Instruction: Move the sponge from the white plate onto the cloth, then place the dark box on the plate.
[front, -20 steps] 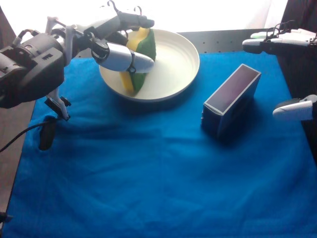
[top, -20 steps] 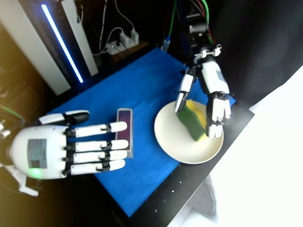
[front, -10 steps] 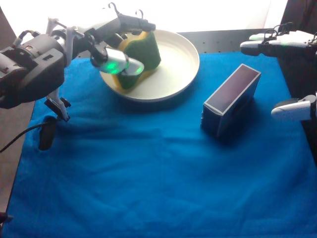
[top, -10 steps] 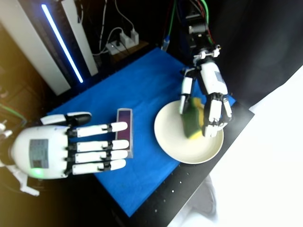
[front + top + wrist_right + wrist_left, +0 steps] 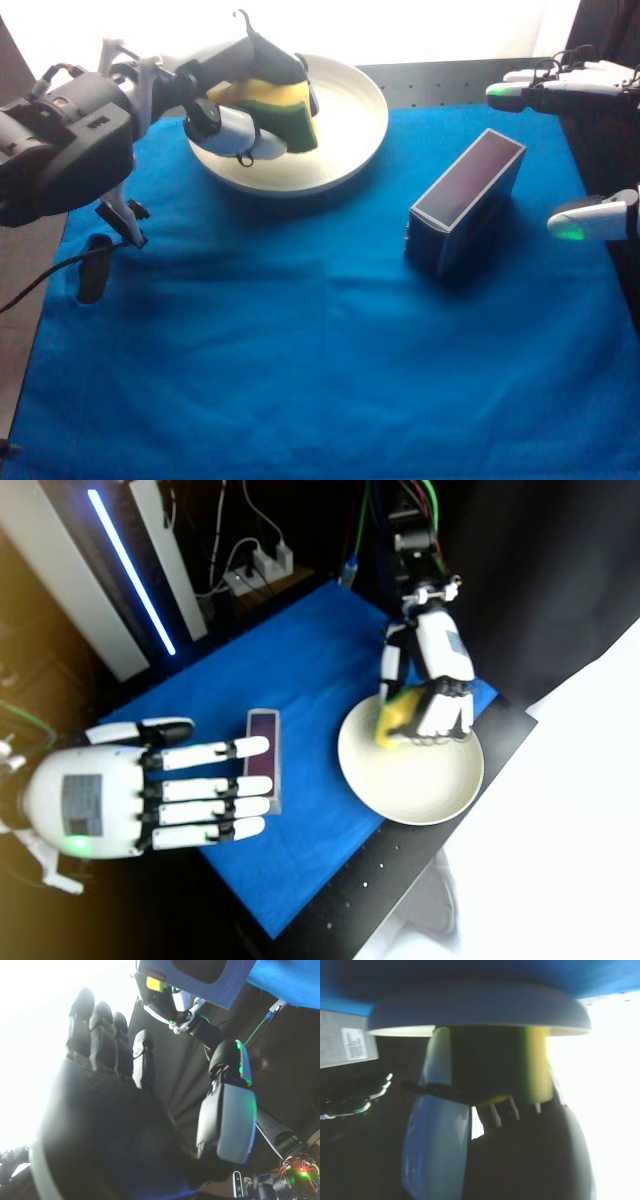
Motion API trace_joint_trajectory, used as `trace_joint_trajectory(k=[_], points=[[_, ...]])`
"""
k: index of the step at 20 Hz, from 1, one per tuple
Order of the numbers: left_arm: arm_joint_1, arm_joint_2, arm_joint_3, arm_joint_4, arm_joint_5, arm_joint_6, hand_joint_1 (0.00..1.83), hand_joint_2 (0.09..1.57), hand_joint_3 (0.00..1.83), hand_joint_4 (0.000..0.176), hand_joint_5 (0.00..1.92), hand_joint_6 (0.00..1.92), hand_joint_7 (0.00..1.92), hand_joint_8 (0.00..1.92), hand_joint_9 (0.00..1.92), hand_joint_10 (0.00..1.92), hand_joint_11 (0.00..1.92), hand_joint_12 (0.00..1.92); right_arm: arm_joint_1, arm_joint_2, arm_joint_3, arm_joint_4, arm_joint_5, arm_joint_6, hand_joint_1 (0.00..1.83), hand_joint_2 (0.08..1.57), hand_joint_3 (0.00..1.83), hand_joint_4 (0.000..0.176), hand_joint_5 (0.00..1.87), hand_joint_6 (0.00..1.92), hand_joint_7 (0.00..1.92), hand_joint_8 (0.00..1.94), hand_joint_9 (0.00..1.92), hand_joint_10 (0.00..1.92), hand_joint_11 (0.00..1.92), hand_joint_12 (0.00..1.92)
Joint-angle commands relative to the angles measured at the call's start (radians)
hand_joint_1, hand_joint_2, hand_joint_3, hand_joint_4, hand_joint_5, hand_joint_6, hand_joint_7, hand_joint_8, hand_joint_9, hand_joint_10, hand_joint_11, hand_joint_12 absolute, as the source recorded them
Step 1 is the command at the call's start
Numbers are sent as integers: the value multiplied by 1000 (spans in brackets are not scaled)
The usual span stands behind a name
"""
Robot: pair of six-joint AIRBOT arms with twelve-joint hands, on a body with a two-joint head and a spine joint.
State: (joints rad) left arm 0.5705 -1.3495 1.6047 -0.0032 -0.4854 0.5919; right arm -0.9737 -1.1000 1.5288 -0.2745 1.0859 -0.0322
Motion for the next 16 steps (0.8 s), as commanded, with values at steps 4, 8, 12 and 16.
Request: trace_joint_trajectory(k=[4, 8, 12, 16], points=[[-33, 69, -86, 59, -234, -4, 1254, 1080, 0, 0, 1132, 588, 1016, 1074, 1004, 752, 772, 1340, 17, -1, 2, 53, 105, 13, 807, 1001, 0, 132, 293, 1, 227, 2, 197, 3, 2, 483], [-50, 184, -220, 136, -391, -4, 1384, 1080, 1, 0, 1099, 634, 1037, 912, 922, 1192, 698, 1238, 17, 0, -1, 53, 106, 16, 805, 984, 0, 150, 306, 3, 239, 3, 213, 6, 6, 501], [26, 322, -365, 194, -504, -4, 1267, 1090, 2, 0, 1159, 492, 965, 1222, 880, 998, 688, 1378, 17, 1, -7, 54, 106, 19, 806, 983, 0, 175, 291, 0, 234, 3, 213, 8, 36, 500], [181, 460, -502, 216, -536, -7, 1266, 1063, 0, 0, 1092, 635, 1124, 921, 1104, 838, 952, 1300, 17, 6, -12, 54, 106, 22, 794, 992, 2, 159, 291, 4, 228, 1, 208, 3, 24, 493]])
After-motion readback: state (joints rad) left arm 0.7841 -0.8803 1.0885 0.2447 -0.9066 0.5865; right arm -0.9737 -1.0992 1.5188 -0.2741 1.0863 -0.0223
